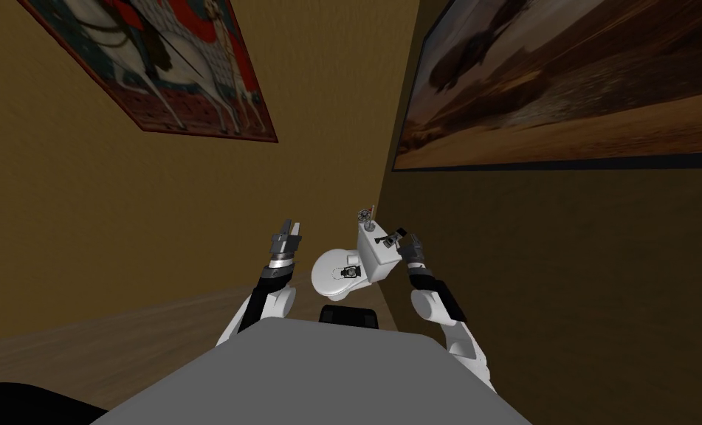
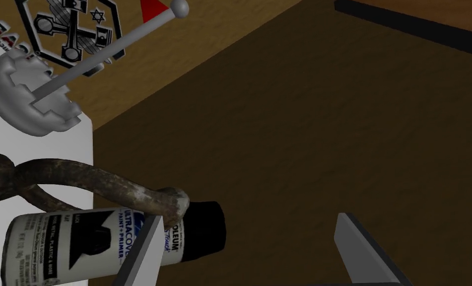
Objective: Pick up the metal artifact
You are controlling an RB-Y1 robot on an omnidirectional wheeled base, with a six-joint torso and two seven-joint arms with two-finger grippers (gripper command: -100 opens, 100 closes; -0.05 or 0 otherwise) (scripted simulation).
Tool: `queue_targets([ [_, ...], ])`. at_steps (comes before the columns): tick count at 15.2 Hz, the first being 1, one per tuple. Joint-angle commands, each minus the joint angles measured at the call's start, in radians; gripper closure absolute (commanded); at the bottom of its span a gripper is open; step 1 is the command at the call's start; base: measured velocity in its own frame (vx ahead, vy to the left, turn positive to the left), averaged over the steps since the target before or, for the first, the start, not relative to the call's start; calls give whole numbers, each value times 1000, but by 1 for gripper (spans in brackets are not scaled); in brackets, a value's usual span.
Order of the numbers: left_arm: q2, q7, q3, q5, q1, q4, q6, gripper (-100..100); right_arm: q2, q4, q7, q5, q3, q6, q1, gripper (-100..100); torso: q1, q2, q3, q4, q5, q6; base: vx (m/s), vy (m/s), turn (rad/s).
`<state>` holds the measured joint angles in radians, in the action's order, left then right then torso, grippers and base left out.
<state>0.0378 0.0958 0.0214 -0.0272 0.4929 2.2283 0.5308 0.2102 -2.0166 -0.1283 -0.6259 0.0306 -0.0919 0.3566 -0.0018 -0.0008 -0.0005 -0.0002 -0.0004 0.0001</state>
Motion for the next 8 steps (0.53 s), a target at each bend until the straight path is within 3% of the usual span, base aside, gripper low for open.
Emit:
queue_targets([
  [1, 0, 0, 0, 0, 0, 0, 0, 0, 1, 6, -4, -30, 0, 3, -1, -100, 0, 0, 0, 0, 0, 0, 5, -12, 0],
  [2, 0, 0, 0, 0, 0, 0, 0, 0, 4, 31, -27, -66, 10, 39, -13, -100, 0, 0, 0, 0, 0, 0, 4, -15, 27],
  [4, 0, 0, 0, 0, 0, 0, 0, 0, 4, 31, -27, -103, 10, 39, -13, -100, 0, 0, 0, 0, 0, 0, 5, -18, 30],
  [5, 0, 0, 0, 0, 0, 0, 0, 0, 5, 56, -51, -128, 20, 75, -26, -100, 0, 0, 0, 0, 0, 0, 8, -22, 33],
  [8, 0, 0, 0, 0, 0, 0, 0, 0, 5, 56, -51, -178, 20, 75, -26, -100, 0, 0, 0, 0, 0, 0, 5, -18, 18],
])
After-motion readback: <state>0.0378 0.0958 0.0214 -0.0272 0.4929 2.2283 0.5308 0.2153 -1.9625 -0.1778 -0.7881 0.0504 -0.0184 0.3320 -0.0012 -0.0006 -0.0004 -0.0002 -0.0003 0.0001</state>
